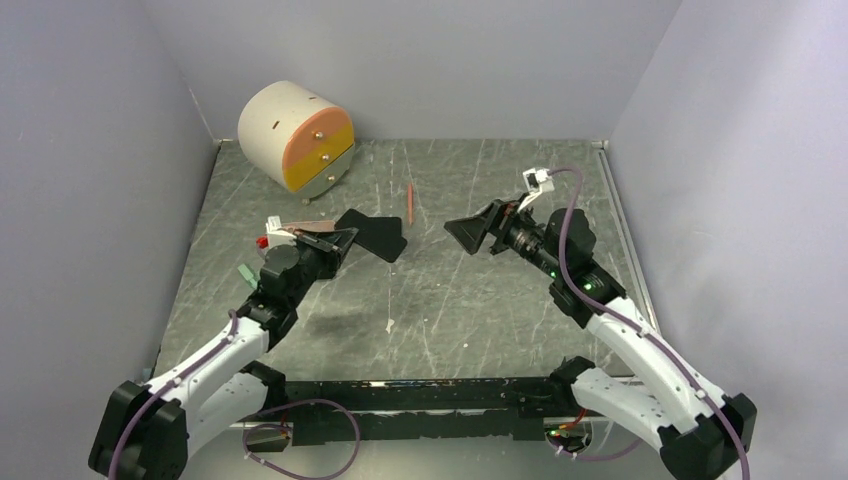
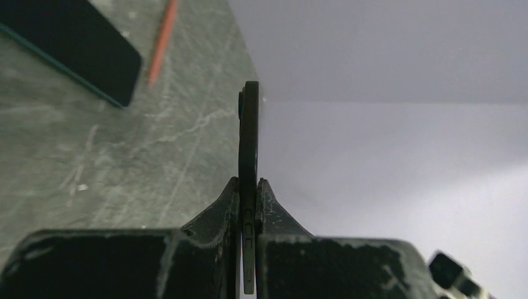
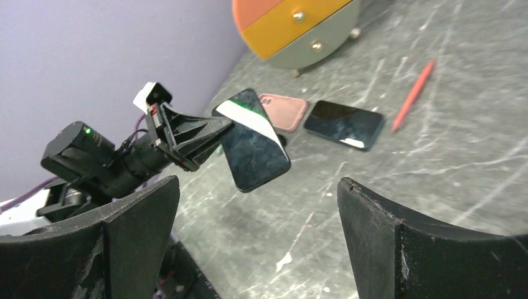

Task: Take the phone out of the phone case
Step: Place the phone at the center of the board.

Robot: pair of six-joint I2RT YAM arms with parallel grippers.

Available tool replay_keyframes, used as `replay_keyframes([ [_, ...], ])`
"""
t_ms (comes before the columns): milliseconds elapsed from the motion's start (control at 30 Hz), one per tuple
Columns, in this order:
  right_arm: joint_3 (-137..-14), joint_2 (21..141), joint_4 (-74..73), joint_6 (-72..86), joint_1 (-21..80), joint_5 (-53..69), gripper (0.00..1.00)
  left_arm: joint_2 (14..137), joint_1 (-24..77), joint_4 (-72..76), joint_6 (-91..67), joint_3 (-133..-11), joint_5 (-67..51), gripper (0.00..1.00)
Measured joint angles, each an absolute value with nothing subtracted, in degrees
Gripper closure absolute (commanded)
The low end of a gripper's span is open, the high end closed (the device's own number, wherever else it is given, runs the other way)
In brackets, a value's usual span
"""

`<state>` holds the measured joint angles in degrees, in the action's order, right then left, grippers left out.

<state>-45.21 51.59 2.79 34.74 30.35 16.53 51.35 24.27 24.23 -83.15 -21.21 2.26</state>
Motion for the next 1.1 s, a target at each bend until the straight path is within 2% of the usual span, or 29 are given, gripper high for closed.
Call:
replay_keyframes([
  [300,-45.01,44.82,-6.04,25.85,29.80,6.26,0.01,58.41,27.18,15.97,-90.17,-21.12,13.72,0.97],
  [733,-43.11,45.45,-10.04,16.97,29.47,3.20,0.01,73.19,30.85,11.35,-100.64,-22.20,23.35,0.97],
  [1000,-41.87,45.91,-10.04,14.59,29.43,3.20,0.01,81.54,31.20,14.87,-104.60,-26.44,24.73,0.88],
  [1100,-41.85,45.95,-10.07,14.06,29.43,3.09,0.01,83.68,31.46,16.29,-106.15,-27.07,24.75,0.76],
])
